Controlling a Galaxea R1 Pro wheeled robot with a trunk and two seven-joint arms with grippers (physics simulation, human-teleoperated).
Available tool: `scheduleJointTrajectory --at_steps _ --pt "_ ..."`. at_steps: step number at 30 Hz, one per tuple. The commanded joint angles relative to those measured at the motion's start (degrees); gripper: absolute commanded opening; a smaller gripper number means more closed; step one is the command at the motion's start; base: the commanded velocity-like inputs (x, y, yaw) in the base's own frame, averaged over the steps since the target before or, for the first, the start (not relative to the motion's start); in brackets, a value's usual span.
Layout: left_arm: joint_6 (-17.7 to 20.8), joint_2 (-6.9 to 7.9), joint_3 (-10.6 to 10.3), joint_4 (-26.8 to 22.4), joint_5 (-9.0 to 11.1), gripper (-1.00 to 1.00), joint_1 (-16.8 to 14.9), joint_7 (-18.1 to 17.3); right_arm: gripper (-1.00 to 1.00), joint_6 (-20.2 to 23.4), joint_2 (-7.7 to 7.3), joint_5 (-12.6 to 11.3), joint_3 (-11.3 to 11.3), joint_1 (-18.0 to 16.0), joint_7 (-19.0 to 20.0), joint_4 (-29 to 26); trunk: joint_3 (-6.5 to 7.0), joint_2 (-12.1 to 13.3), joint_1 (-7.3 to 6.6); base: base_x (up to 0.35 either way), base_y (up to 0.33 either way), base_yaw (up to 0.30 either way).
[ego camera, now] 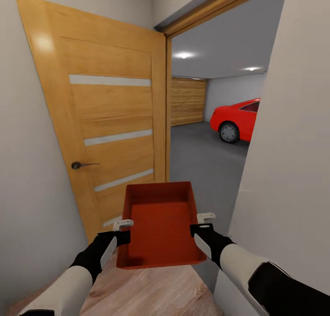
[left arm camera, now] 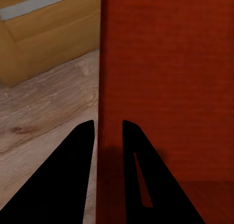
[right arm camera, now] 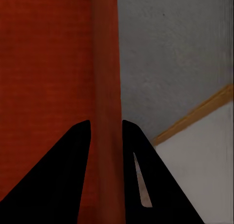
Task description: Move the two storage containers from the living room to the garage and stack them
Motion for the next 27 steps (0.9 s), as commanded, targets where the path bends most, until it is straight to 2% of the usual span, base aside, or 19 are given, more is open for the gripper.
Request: scheduleJointTrajectory --at_steps 1,5,15,27 --pt "0.43 -0.05 0.32 -0.08 -1.08 -1.0 0.01 2.89 -1.0 0.31 0.19 -0.7 1.2 -0.01 -0.32 -0.34 -0.03 -0.05 0.02 0.021 0.018 -0.286" --pt "0.43 -0.01 0.32 -0.07 -1.08 -1.0 0.01 2.89 -1.0 0.31 0.19 -0.7 1.2 -0.01 -0.32 -0.34 -0.03 -0.05 0.02 0.14 0.132 -0.2" --pt "0.43 0.01 0.32 -0.1 -1.08 -1.0 0.01 2.89 -1.0 0.31 0.19 -0.7 1.2 -0.01 -0.32 -0.34 -0.03 -0.05 0.02 0.192 0.185 -0.042" --pt "0.4 0.02 0.32 -0.17 -1.08 -1.0 0.01 2.89 -1.0 0.31 0.19 -0.61 1.2 -0.01 -0.32 -0.34 -0.03 -0.05 0.02 0.006 0.006 -0.272"
